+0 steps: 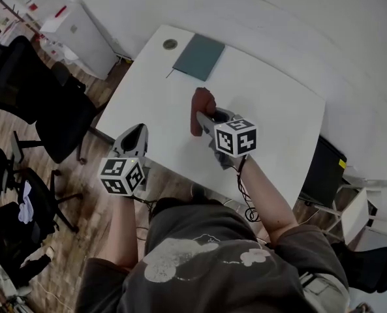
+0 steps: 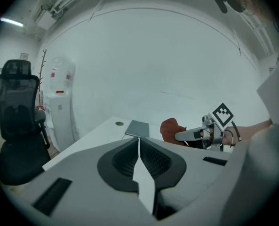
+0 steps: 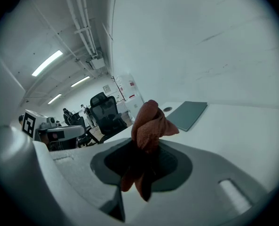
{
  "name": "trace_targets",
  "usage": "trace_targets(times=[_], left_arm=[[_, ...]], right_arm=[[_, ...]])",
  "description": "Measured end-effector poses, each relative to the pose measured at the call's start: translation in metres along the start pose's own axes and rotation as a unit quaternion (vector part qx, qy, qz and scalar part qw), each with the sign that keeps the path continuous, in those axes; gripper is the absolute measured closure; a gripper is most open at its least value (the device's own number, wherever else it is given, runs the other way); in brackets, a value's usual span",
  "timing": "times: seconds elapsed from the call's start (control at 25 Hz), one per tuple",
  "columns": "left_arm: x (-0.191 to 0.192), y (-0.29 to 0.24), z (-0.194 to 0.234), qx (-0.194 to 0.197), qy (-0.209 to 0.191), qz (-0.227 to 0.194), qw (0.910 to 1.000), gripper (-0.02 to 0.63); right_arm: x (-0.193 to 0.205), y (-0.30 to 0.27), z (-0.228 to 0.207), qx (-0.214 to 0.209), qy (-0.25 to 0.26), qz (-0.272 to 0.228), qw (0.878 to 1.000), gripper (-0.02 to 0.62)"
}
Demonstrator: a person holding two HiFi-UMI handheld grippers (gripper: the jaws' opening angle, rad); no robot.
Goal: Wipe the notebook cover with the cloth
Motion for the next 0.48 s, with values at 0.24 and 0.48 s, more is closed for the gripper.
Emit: trace_targets(times=[0.24,0.48], left_arm=[[0.016,0.035,0.014,-0.032,0.024,-0.014,0.9991,0.603],[0.035,0.075,0.025,-0.062,0.049,-0.025,0.9966,0.603]], right_arm=[[0.015,-0.021,0.023,-0.021,0.015,0.026,0.999,0.485],[0.024,-0.033,0.06,-0.045,0.035,0.041,0.997,0.485]])
Point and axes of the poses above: the fingertips, and each gripper's own axes: y backward along the fingers, z to its left, x out of its underside, the point moved 10 cm from there along y, backward along the fingers, and after that the axes turned 5 degrees about -y, right-handed, at the moved point
